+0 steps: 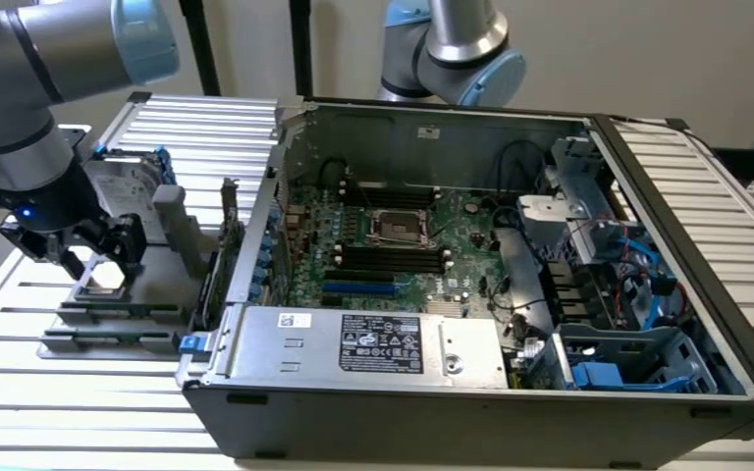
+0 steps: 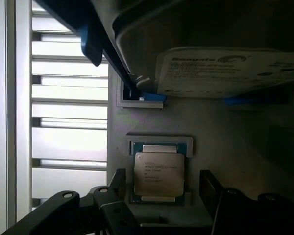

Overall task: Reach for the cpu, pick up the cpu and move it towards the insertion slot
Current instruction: 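Pick up the cpu and move it towards the insertion slot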

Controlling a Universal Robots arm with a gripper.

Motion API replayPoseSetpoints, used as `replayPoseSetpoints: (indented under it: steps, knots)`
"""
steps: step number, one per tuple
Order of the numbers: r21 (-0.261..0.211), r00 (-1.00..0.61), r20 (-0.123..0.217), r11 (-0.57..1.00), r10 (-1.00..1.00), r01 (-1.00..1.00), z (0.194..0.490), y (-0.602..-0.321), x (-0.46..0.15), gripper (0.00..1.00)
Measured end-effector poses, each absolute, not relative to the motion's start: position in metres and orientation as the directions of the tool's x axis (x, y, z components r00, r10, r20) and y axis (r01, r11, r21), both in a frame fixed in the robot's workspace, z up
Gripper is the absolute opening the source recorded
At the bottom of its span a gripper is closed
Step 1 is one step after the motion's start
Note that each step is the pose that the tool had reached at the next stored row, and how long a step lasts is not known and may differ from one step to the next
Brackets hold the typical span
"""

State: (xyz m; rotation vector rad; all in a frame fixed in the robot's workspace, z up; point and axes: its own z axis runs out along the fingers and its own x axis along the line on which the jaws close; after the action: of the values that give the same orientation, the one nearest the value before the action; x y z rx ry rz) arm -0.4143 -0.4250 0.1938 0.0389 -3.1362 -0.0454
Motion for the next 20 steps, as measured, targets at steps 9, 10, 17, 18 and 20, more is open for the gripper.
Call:
replayPoseSetpoints:
  steps: [9,10,17,18,20]
  knots:
    - [0.03,-1.0,0.004,1.0,-0.011,-0.011,0.1913,-0.4247,-0.4144,0.71]
    - [0.03,-1.0,0.004,1.0,-0.01,-0.01,0.1907,-0.4245,-0.4144,0.71]
    - [0.03,-1.0,0.005,1.0,-0.005,-0.005,0.1881,-0.4239,-0.4148,0.71]
    - [0.03,-1.0,0.005,1.0,-0.005,-0.005,0.1877,-0.4238,-0.4149,0.71]
    - [0.029,-1.0,0.006,1.0,-0.005,-0.005,0.1872,-0.4231,-0.415,0.71]
